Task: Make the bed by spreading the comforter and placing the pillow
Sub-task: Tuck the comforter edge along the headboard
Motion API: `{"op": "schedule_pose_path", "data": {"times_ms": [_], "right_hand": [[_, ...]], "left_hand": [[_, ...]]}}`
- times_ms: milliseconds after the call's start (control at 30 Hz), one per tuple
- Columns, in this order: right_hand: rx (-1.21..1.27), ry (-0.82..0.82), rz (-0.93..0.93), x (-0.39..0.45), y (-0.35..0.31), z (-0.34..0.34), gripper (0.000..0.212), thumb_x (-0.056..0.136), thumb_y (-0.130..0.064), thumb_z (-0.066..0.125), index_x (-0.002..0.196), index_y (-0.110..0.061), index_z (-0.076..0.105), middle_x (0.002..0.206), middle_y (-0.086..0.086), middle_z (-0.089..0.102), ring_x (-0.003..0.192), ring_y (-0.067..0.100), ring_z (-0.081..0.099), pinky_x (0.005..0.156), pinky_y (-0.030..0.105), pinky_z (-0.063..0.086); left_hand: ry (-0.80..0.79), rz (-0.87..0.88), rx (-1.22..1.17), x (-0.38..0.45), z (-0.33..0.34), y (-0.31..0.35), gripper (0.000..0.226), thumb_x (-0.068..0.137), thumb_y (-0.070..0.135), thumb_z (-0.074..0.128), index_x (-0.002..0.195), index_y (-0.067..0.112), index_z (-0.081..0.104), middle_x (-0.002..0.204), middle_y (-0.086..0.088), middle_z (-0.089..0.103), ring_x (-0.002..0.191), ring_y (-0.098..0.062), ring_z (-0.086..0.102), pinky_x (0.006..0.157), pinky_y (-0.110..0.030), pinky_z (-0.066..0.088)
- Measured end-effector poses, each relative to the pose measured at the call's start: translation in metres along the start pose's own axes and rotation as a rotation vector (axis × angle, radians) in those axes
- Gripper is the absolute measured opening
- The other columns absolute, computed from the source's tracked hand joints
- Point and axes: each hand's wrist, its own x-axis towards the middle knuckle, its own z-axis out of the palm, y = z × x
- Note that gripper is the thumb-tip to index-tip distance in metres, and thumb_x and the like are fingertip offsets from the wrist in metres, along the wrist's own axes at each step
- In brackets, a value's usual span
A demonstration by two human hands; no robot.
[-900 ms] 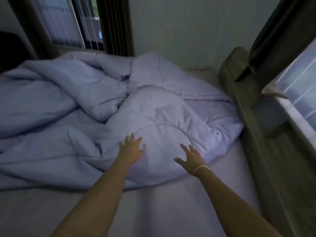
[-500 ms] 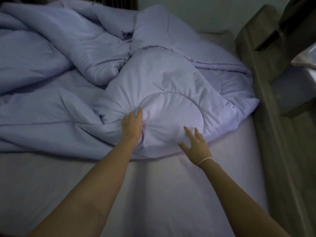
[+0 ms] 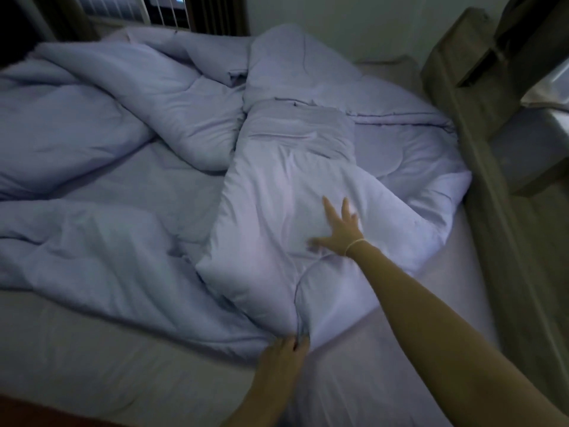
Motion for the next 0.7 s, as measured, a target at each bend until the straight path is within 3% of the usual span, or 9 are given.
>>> {"op": "schedule_pose_path", "data": {"times_ms": [67, 133, 233, 300, 367, 433, 500, 600, 700], "right_hand": [[-0.179, -0.078, 0.023, -0.008, 0.023, 0.032, 0.098, 0.081, -0.036, 0.067, 0.145, -0.048, -0.006, 0.157, 0.011, -0.013, 0.138, 0.042, 0.027, 0.112, 0.045, 0.03], [-0.251, 0.021, 0.028, -0.028, 0.038, 0.046, 0.078, 0.091, -0.013, 0.051, 0.146, -0.046, 0.007, 0.151, 0.015, 0.015, 0.118, 0.04, 0.05, 0.101, 0.043, 0.042], [-0.206, 0.061, -0.035, -0.067, 0.056, 0.043, 0.067, 0.089, -0.004, 0.048, 0.144, -0.037, 0.03, 0.123, 0.016, 0.045, 0.106, 0.038, 0.055, 0.096, 0.041, 0.043], [-0.14, 0.108, -0.047, -0.1, 0.069, 0.039, 0.056, 0.085, -0.002, 0.046, 0.134, -0.03, 0.05, 0.109, 0.016, 0.053, 0.1, 0.038, 0.056, 0.09, 0.041, 0.045], [-0.091, 0.234, -0.023, -0.142, 0.082, 0.036, 0.05, 0.077, -0.005, 0.041, 0.115, -0.023, 0.067, 0.096, 0.015, 0.059, 0.087, 0.039, 0.058, 0.08, 0.042, 0.05], [-0.078, 0.345, -0.007, -0.185, 0.1, 0.037, 0.046, 0.071, -0.004, 0.044, 0.102, -0.021, 0.073, 0.091, 0.013, 0.064, 0.079, 0.038, 0.059, 0.074, 0.039, 0.052], [-0.028, 0.398, 0.051, -0.223, 0.117, 0.035, 0.041, 0.072, 0.005, 0.054, 0.101, -0.017, 0.074, 0.093, 0.013, 0.066, 0.08, 0.038, 0.062, 0.075, 0.031, 0.048], [0.31, 0.372, 0.277, -0.266, 0.131, 0.032, 0.035, 0.08, 0.0, 0.063, 0.109, -0.019, 0.07, 0.109, 0.012, 0.066, 0.102, 0.033, 0.062, 0.087, 0.031, 0.046], [1.101, 0.465, 0.495, -0.288, 0.127, 0.013, 0.035, 0.09, -0.025, 0.058, 0.124, -0.026, 0.057, 0.118, 0.001, 0.057, 0.114, 0.022, 0.053, 0.091, 0.038, 0.046]], "left_hand": [[0.136, 0.008, -0.054, -0.007, -0.006, -0.002, 0.039, 0.061, 0.022, 0.053, 0.097, 0.033, 0.064, 0.071, 0.01, 0.06, 0.055, -0.011, 0.061, 0.04, -0.019, 0.044], [0.363, 0.025, -0.172, -0.006, -0.027, -0.014, 0.035, 0.067, 0.024, 0.052, 0.101, 0.028, 0.06, 0.086, 0.005, 0.065, 0.072, -0.017, 0.064, 0.055, -0.022, 0.052], [0.667, -0.01, -0.074, 0.016, -0.076, -0.036, 0.042, 0.077, 0.019, 0.053, 0.118, 0.017, 0.062, 0.124, -0.011, 0.06, 0.11, -0.029, 0.056, 0.088, -0.035, 0.05], [0.712, -0.074, -0.05, 0.043, -0.104, -0.044, 0.046, 0.081, 0.022, 0.063, 0.127, 0.017, 0.057, 0.138, -0.016, 0.05, 0.123, -0.037, 0.048, 0.096, -0.048, 0.046], [0.541, -0.174, -0.03, 0.068, -0.121, -0.045, 0.069, 0.081, 0.044, 0.065, 0.14, 0.021, 0.041, 0.149, -0.018, 0.032, 0.135, -0.042, 0.031, 0.1, -0.064, 0.034], [0.245, -0.283, -0.049, 0.089, -0.122, -0.042, 0.099, 0.074, 0.069, 0.055, 0.15, 0.025, 0.008, 0.156, -0.016, 0.014, 0.143, -0.041, 0.009, 0.105, -0.07, 0.011], [0.023, -0.327, -0.084, 0.103, -0.108, -0.033, 0.114, 0.068, 0.078, 0.051, 0.148, 0.023, -0.01, 0.148, -0.015, 0.036, 0.14, -0.036, 0.023, 0.106, -0.068, 0.001], [-0.131, -0.18, -0.308, 0.098, -0.093, 0.007, 0.09, 0.076, 0.07, 0.051, 0.146, 0.024, 0.019, 0.133, -0.013, 0.056, 0.122, -0.033, 0.051, 0.106, -0.051, 0.029], [-0.037, 0.088, -0.454, 0.064, -0.086, 0.061, 0.075, 0.078, 0.063, 0.043, 0.142, 0.025, 0.036, 0.124, -0.014, 0.062, 0.112, -0.036, 0.057, 0.095, -0.041, 0.044]]}}
